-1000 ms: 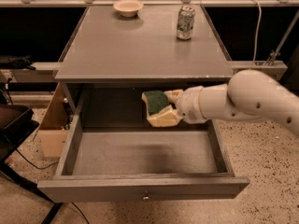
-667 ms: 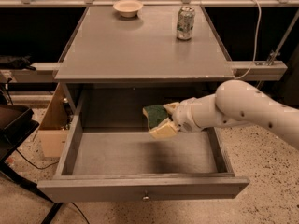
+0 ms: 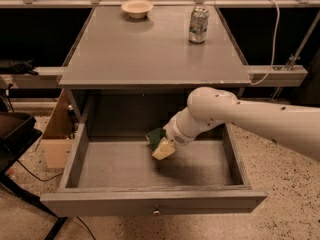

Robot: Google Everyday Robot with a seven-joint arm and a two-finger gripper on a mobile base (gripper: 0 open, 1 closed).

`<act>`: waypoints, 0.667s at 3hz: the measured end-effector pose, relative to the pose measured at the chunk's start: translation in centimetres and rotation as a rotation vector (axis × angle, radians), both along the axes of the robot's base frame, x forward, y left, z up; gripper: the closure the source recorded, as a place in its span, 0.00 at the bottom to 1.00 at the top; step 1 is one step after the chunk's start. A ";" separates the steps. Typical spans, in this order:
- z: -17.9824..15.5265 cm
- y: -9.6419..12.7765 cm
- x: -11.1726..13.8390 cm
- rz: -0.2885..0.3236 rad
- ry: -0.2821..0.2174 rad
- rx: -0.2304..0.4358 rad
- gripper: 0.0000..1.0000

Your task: Place sponge into top drawer

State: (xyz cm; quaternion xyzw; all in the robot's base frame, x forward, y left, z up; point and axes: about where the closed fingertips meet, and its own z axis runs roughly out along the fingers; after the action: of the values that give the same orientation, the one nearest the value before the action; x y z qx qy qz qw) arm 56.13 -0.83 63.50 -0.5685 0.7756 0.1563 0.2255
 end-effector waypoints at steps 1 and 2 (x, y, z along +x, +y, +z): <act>-1.6 0.3 0.4 0.006 0.029 -0.022 1.00; -1.6 0.3 0.4 0.007 0.030 -0.022 0.82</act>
Offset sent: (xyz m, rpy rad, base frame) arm 0.0034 0.0024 -0.0141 -0.0199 0.0260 0.0054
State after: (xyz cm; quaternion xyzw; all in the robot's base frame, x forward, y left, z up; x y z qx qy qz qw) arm 56.50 -0.54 61.89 -0.5712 0.7787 0.1567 0.2071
